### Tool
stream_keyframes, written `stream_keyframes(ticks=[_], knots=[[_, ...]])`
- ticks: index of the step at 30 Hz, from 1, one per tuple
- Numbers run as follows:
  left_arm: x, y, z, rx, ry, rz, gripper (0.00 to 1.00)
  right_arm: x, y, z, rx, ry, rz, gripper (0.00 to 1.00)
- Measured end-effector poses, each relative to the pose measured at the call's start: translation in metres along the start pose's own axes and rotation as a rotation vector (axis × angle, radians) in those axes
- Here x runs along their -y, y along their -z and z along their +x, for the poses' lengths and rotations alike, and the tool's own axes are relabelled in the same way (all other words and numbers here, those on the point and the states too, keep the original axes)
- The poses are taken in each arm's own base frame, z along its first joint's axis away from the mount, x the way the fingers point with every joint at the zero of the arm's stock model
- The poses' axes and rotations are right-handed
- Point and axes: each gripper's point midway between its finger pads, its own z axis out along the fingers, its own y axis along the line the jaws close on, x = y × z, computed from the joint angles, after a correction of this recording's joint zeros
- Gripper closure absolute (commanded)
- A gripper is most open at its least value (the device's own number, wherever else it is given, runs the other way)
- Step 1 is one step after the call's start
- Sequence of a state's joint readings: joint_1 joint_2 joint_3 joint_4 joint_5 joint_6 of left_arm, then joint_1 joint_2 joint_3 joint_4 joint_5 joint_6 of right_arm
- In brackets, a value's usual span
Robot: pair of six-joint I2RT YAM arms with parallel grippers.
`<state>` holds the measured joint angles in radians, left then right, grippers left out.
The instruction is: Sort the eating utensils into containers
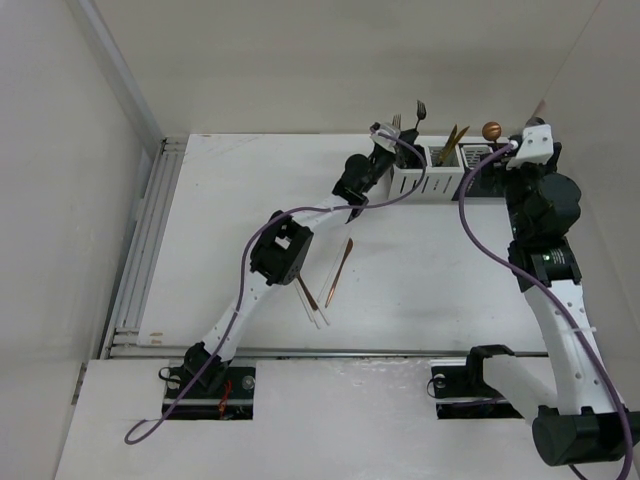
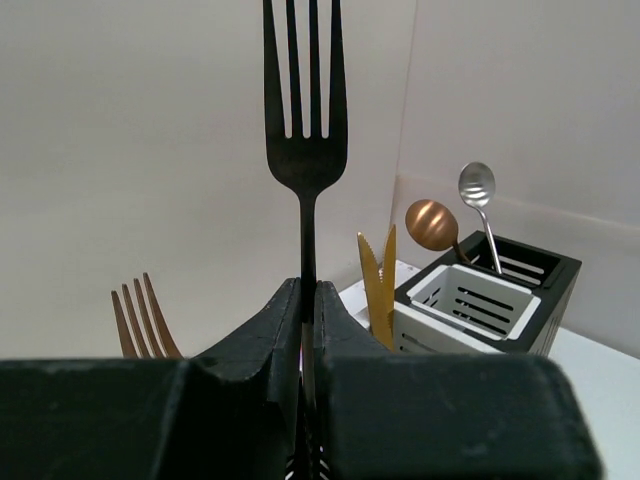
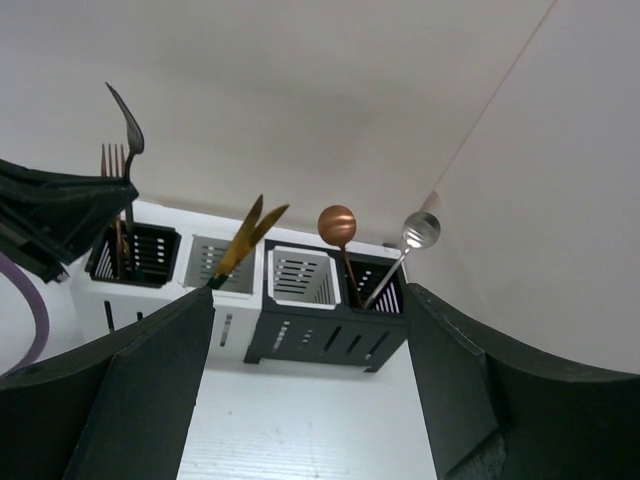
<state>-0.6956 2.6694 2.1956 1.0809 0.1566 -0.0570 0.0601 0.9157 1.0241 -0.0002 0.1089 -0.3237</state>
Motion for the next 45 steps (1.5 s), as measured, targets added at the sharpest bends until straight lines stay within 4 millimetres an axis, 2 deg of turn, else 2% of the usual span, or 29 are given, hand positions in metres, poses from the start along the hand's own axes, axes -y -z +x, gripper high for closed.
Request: stream_keyframes(ticks=[3, 4, 5, 6, 9, 10, 14, 16, 19, 21, 26, 28, 30, 33, 35, 36, 38, 39, 41, 45], knots=[[0.001, 0.0, 0.001, -0.004, 0.018, -0.001, 1.0, 0.005, 0.006, 0.0, -0.009, 0.016, 0.019, 0.19], [0.001, 0.001, 0.004, -0.015, 0.025, -0.002, 0.97, 0.007, 0.008, -0.001, -0.007, 0.022, 0.026, 0.19], [0.0, 0.002, 0.007, -0.023, 0.029, -0.003, 0.82, 0.008, 0.008, -0.002, -0.007, 0.027, 0.03, 0.17], [0.0, 0.004, 0.01, -0.03, 0.031, -0.004, 0.74, 0.009, 0.009, -0.002, -0.009, 0.033, 0.033, 0.15], [0.002, 0.014, 0.027, -0.078, 0.039, 0.001, 0.53, 0.011, 0.009, -0.005, -0.012, 0.048, 0.035, 0.02], [0.002, 0.019, 0.033, -0.096, 0.039, 0.005, 0.47, 0.012, 0.008, -0.006, -0.012, 0.052, 0.035, 0.0], [0.001, 0.034, 0.051, -0.166, 0.037, 0.008, 0.44, 0.011, 0.004, -0.011, -0.018, 0.06, 0.022, 0.0], [0.001, 0.035, 0.046, -0.179, 0.031, 0.02, 0.43, 0.009, 0.003, -0.011, -0.029, 0.056, 0.012, 0.0], [0.001, 0.035, 0.019, -0.185, 0.021, 0.039, 0.36, 0.002, 0.004, -0.008, -0.054, 0.036, -0.011, 0.0], [0.0, 0.034, -0.015, -0.171, 0.01, 0.049, 0.32, -0.01, 0.006, -0.005, -0.074, 0.001, -0.037, 0.0], [-0.008, 0.047, -0.134, -0.08, -0.056, 0.061, 0.26, -0.046, 0.015, 0.009, -0.156, -0.11, -0.069, 0.0], [-0.015, 0.06, -0.18, -0.051, -0.092, 0.047, 0.25, -0.067, 0.018, 0.019, -0.205, -0.147, -0.09, 0.0], [-0.024, 0.08, -0.224, -0.026, -0.148, 0.013, 0.22, -0.099, 0.02, 0.033, -0.273, -0.16, -0.122, 0.0], [-0.039, 0.119, -0.268, -0.033, -0.228, -0.073, 0.22, -0.16, 0.026, 0.065, -0.401, -0.149, -0.208, 0.0], [-0.047, 0.149, -0.28, -0.084, -0.256, -0.143, 0.22, -0.201, 0.035, 0.095, -0.51, -0.131, -0.265, 0.04], [-0.053, 0.164, -0.283, -0.114, -0.26, -0.181, 0.22, -0.222, 0.04, 0.113, -0.572, -0.125, -0.295, 0.12], [-0.062, 0.19, -0.282, -0.187, -0.244, -0.249, 0.22, -0.242, 0.049, 0.138, -0.655, -0.137, -0.316, 0.24], [-0.067, 0.204, -0.278, -0.225, -0.23, -0.288, 0.22, -0.249, 0.054, 0.149, -0.697, -0.149, -0.323, 0.42], [-0.077, 0.235, -0.266, -0.31, -0.196, -0.367, 0.22, -0.261, 0.061, 0.161, -0.749, -0.196, -0.33, 0.55], [-0.091, 0.301, -0.231, -0.478, -0.126, -0.529, 0.22, -0.284, 0.065, 0.161, -0.795, -0.321, -0.327, 0.55]])
